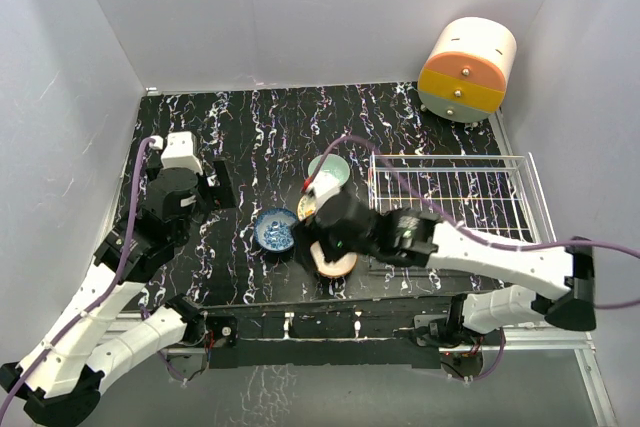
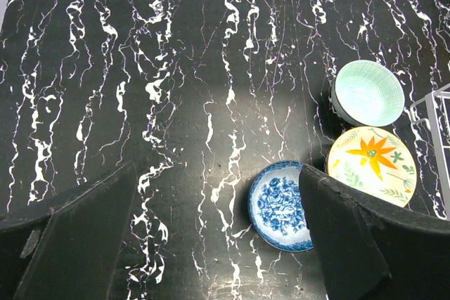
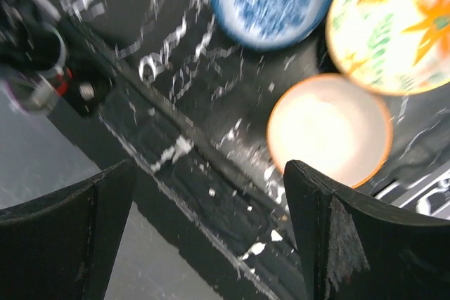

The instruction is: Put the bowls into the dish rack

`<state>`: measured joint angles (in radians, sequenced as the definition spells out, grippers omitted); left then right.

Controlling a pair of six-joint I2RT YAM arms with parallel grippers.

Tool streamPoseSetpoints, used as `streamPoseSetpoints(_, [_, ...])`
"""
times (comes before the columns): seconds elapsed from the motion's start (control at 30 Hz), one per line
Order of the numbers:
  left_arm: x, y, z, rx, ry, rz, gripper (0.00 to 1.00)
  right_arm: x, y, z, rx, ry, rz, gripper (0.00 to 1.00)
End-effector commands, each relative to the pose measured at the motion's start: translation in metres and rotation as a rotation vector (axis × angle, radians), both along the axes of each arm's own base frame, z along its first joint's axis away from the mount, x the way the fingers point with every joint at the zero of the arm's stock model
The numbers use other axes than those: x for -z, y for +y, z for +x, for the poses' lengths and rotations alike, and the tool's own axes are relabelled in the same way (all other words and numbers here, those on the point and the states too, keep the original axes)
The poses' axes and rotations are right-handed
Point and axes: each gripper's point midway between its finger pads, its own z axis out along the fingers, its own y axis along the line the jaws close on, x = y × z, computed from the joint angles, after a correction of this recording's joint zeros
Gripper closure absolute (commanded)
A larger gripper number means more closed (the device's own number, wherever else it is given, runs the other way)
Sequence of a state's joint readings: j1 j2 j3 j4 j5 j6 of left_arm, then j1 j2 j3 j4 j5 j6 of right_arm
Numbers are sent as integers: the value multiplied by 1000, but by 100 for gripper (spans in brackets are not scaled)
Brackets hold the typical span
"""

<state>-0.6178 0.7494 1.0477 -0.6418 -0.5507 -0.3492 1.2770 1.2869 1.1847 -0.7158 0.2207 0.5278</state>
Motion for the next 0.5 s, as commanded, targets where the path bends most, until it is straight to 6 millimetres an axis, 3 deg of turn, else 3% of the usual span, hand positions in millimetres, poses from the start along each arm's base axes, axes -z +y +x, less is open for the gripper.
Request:
streamPoseSetpoints(0.0, [-20,9,-7,-19,-49,-20,3,37,-12,-7,96,-18,-144,14])
streamPoseSetpoints(0.4, [-16,10,-11,-18,-41,-32,3,84,0,18,128,-122,-277,26])
streamPoseSetpoints(0.47, [-15,10,-12,-19,-38,-30,3,93,2,22,138,-133,-304,32])
